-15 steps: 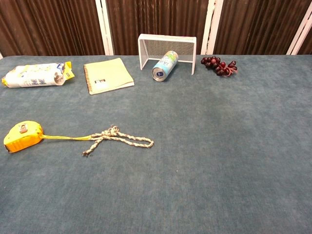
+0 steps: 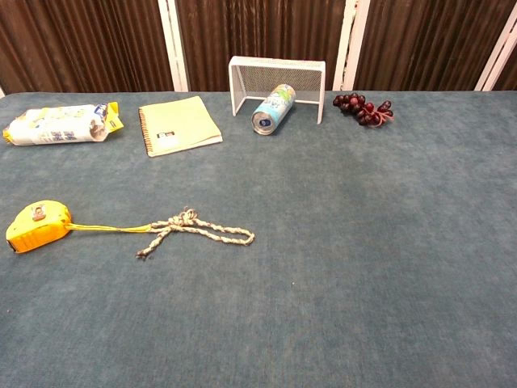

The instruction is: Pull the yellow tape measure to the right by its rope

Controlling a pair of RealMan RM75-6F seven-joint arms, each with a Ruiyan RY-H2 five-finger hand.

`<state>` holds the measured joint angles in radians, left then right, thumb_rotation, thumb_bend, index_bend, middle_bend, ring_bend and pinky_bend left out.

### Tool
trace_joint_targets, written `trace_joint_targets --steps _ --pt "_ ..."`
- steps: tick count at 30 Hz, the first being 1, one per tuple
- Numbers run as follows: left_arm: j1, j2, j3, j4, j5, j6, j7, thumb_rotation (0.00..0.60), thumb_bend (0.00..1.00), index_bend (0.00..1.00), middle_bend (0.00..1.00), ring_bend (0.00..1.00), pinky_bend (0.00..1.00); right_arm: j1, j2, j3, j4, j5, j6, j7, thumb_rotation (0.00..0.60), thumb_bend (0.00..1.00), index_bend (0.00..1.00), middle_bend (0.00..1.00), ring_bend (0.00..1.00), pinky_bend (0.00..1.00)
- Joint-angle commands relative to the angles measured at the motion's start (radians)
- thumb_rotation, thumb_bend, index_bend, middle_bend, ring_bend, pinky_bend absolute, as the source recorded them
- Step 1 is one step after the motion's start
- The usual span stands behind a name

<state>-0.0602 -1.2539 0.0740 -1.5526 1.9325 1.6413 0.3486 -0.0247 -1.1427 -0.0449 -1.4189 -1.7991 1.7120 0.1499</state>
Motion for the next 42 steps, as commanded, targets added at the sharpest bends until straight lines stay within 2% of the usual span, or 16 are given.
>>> trace_joint_targets --steps 1,5,8,12,13,15,20,24,27,34,42 --pt "-0.005 0.007 -0.005 -0.007 -0.015 -0.007 -0.016 0.600 0.37 0.13 0.11 0.07 0.29 0.013 -0.046 0.028 0.027 -0.010 0.035 0.009 0.600 0.00 0.03 0.35 0.30 0.53" --pt "-0.002 0.013 -0.002 -0.008 -0.005 0.005 -0.025 0.600 0.37 0.13 0.11 0.07 0.29 0.045 -0.074 0.033 0.032 -0.071 0.054 0.008 0.600 0.02 0.22 0.68 0.65 0.90" --pt "0.000 0.013 0.003 -0.006 0.003 0.009 -0.027 0.600 0.37 0.13 0.11 0.07 0.29 0.088 -0.048 0.010 -0.026 -0.154 0.022 -0.018 0.600 0.10 0.34 0.81 0.79 1.00" --pt "-0.001 0.014 0.003 -0.007 0.002 0.006 -0.026 0.600 0.37 0.13 0.11 0.07 0.29 0.163 0.017 -0.015 -0.184 -0.207 -0.111 -0.066 0.600 0.27 0.42 0.89 0.86 1.00" --pt "-0.001 0.015 0.003 -0.008 0.001 0.007 -0.027 0.600 0.37 0.13 0.11 0.07 0.29 0.186 0.028 -0.009 -0.230 -0.204 -0.160 -0.106 0.600 0.31 0.44 0.90 0.88 1.00" --pt "-0.001 0.017 0.001 -0.009 -0.002 0.007 -0.029 0.600 0.37 0.13 0.11 0.07 0.29 0.218 0.034 0.008 -0.295 -0.185 -0.234 -0.171 0.600 0.34 0.46 0.92 0.89 1.00" --pt "-0.001 0.020 0.001 -0.012 -0.010 0.003 -0.037 0.600 0.37 0.13 0.11 0.07 0.29 0.320 -0.002 0.072 -0.435 -0.069 -0.452 -0.310 0.600 0.41 0.54 0.94 0.91 1.00" --pt "-0.002 0.022 0.004 -0.012 -0.006 0.001 -0.040 0.600 0.37 0.13 0.11 0.07 0.29 0.401 -0.066 0.136 -0.489 0.079 -0.616 -0.434 0.600 0.42 0.56 0.95 0.92 1.00" --pt "-0.004 0.023 0.005 -0.012 -0.005 -0.003 -0.042 0.600 0.37 0.13 0.11 0.07 0.29 0.449 -0.127 0.178 -0.501 0.201 -0.699 -0.536 0.600 0.42 0.56 0.96 0.94 1.00" --pt "-0.007 0.025 0.010 -0.012 0.001 -0.007 -0.044 0.600 0.37 0.13 0.11 0.07 0.29 0.542 -0.262 0.231 -0.494 0.475 -0.785 -0.776 0.600 0.42 0.59 1.00 0.97 1.00" --pt "-0.009 0.025 0.012 -0.012 0.003 -0.013 -0.042 0.600 0.37 0.14 0.11 0.07 0.29 0.627 -0.367 0.239 -0.447 0.678 -0.776 -0.908 0.600 0.42 0.59 1.00 0.98 1.00"
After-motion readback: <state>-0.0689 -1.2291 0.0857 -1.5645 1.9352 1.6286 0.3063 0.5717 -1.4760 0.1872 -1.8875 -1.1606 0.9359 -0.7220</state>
